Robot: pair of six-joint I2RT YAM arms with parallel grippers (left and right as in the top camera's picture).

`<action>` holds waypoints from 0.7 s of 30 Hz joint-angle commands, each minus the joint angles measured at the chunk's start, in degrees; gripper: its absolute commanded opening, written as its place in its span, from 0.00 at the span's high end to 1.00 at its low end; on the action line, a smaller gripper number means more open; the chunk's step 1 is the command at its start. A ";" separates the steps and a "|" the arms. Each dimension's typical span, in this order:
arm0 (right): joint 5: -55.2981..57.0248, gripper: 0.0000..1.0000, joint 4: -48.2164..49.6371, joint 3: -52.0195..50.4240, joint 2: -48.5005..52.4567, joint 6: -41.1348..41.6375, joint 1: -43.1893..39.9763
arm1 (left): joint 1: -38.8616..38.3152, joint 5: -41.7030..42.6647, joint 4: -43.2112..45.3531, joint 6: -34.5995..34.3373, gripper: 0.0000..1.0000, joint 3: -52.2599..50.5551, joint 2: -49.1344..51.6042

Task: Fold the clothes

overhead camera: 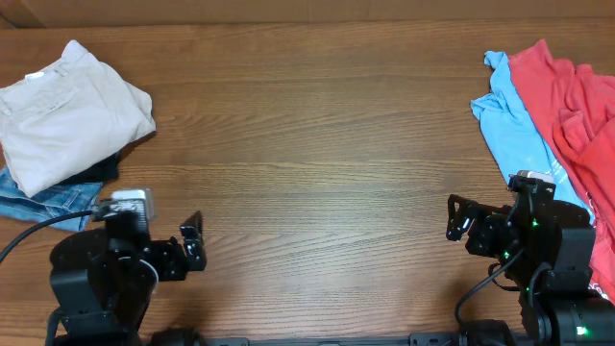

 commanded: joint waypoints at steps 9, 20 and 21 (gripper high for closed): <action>1.07 0.00 -0.26 -0.31 -0.37 0.44 -0.15 | -15.93 -9.40 0.81 -0.92 0.00 -0.31 5.75; 1.09 0.00 -0.42 -0.31 -0.35 0.39 -0.15 | -15.96 -9.07 0.76 -1.14 0.00 -0.31 10.51; 1.09 0.00 -0.42 -0.31 -0.35 0.39 -0.15 | -15.96 -9.07 0.76 -1.14 0.00 -0.31 10.75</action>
